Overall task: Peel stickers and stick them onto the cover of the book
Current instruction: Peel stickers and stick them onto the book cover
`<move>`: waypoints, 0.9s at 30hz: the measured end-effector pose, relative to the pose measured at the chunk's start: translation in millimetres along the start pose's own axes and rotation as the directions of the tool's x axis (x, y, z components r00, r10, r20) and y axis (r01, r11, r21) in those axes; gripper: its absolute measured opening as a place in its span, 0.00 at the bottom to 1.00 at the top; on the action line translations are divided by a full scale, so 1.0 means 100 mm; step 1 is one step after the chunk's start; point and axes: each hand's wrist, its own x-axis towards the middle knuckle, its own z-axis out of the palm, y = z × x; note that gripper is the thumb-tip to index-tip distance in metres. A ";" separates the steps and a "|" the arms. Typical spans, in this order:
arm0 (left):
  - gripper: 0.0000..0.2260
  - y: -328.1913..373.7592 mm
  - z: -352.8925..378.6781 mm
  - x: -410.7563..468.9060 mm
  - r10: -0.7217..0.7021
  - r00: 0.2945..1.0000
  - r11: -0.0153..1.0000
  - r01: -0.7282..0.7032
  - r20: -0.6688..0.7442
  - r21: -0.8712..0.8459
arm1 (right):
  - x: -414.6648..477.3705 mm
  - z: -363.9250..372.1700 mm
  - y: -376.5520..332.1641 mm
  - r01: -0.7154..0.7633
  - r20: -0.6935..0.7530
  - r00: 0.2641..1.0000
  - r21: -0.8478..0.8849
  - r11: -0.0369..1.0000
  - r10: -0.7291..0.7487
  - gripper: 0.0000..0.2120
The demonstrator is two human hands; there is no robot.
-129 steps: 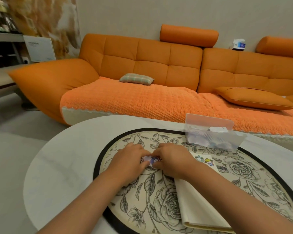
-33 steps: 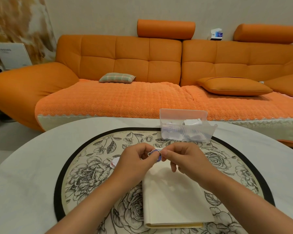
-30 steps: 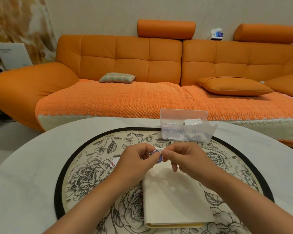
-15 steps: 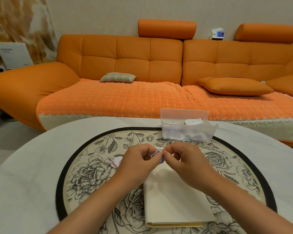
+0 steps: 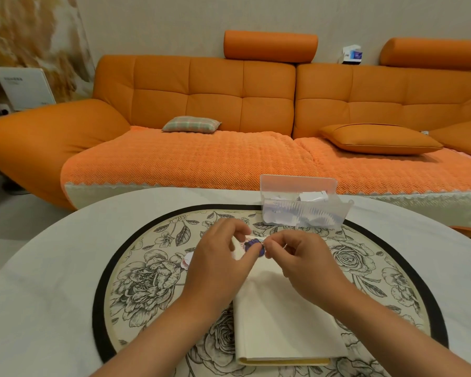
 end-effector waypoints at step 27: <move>0.08 0.13 0.08 -0.02 -0.351 0.914 0.866 0.399 0.203 -0.302 | -0.08 0.04 -0.01 0.165 -0.091 0.973 -0.379 0.911 -0.214 0.07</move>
